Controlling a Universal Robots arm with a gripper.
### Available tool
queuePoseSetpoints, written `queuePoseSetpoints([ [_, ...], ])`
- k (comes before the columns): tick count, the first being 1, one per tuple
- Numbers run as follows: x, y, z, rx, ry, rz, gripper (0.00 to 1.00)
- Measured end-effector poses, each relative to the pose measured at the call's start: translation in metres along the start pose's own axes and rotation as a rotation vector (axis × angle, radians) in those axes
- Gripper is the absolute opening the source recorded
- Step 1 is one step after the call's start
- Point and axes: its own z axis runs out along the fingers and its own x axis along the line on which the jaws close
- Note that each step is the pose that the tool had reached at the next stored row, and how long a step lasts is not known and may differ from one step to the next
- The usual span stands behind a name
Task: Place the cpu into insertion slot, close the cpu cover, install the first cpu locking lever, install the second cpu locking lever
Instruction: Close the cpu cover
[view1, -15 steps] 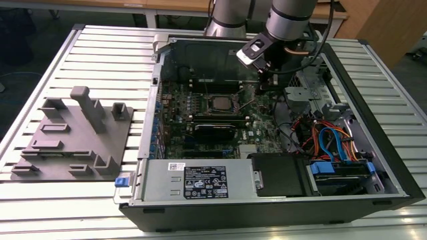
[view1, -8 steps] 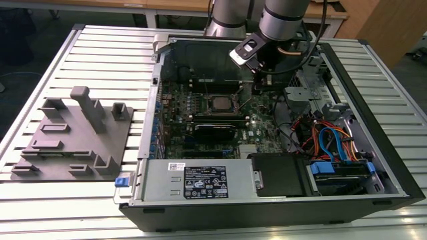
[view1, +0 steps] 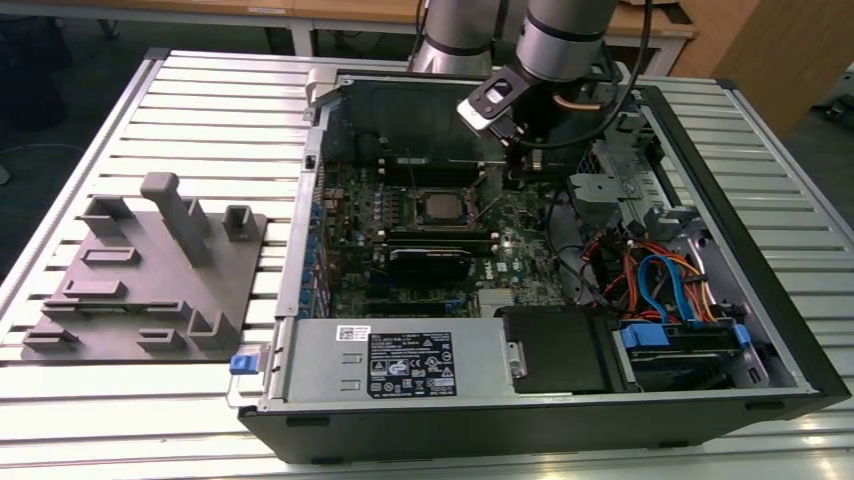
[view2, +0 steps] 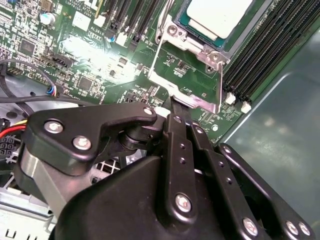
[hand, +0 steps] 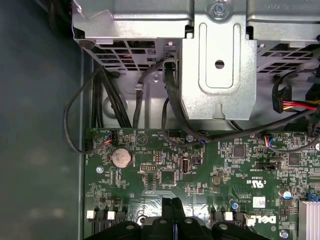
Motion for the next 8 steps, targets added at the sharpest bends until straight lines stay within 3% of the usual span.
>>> queuePoseSetpoints([
  [8,0.0000,-0.0027,0.0002,0.0000,-0.0001,0.000,0.10],
])
